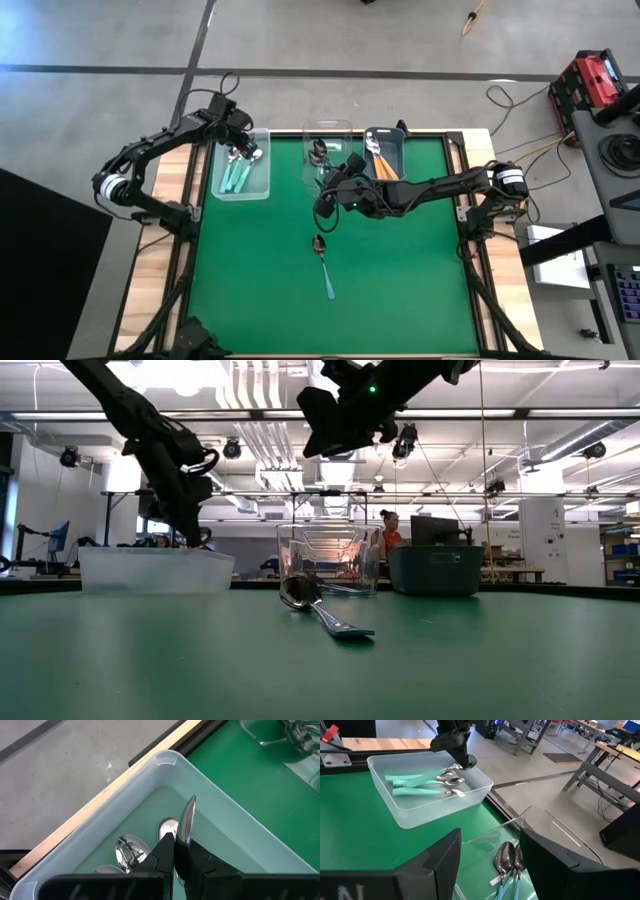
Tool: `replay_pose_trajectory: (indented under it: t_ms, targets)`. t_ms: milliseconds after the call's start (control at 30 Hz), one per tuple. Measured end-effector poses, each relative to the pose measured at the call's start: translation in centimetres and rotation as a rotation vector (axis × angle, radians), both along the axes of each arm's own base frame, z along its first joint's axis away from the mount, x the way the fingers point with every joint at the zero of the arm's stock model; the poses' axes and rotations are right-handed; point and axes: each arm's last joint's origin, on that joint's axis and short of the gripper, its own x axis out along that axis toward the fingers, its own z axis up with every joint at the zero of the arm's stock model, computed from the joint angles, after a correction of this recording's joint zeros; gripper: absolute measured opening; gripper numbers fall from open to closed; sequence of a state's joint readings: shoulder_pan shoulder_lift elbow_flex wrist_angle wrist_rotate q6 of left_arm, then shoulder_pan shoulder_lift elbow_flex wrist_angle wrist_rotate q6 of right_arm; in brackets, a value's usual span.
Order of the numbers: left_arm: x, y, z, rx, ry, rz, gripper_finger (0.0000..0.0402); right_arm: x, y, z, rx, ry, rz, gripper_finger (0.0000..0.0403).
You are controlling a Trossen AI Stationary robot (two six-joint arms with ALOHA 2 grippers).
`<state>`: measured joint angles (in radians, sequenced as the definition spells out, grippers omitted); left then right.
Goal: Sort silverware by color (type)
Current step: Put the green spoon into the white bin
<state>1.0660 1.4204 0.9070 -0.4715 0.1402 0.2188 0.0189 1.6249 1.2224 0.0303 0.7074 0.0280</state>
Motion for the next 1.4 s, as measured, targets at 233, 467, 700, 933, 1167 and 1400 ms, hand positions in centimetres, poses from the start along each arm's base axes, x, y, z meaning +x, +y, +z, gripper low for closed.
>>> replay_pose_trajectory:
  t_ms: [233, 467, 700, 933, 1167, 1400]
  targets:
    - [0.0, 0.1, -0.2, -0.005, 0.003, 0.001, 0.0000, 0.0, 0.0, 0.0, 0.000, 0.001, 0.000, 0.0194]
    - [0.2, 0.5, -1.1, -0.032, 0.017, 0.001, 0.0000, 0.0, 0.0, 0.0, 0.004, -0.004, -0.002, 0.0194]
    - [0.4, 0.7, -1.5, -0.037, 0.021, 0.000, 0.0003, 0.0, 0.0, 0.0, 0.005, -0.005, -0.003, 0.0194]
    - [0.4, 0.8, -1.8, -0.045, 0.029, -0.002, 0.0007, 0.0, 0.0, 0.0, 0.004, -0.004, -0.003, 0.0194]
    - [0.5, 1.0, -2.3, -0.058, 0.037, -0.002, 0.0008, 0.0, 0.0, 0.0, 0.004, -0.004, -0.003, 0.0194]
    - [0.6, 1.2, -3.0, -0.077, 0.048, -0.001, 0.0008, 0.0, 0.0, 0.0, 0.004, -0.004, -0.003, 0.0194]
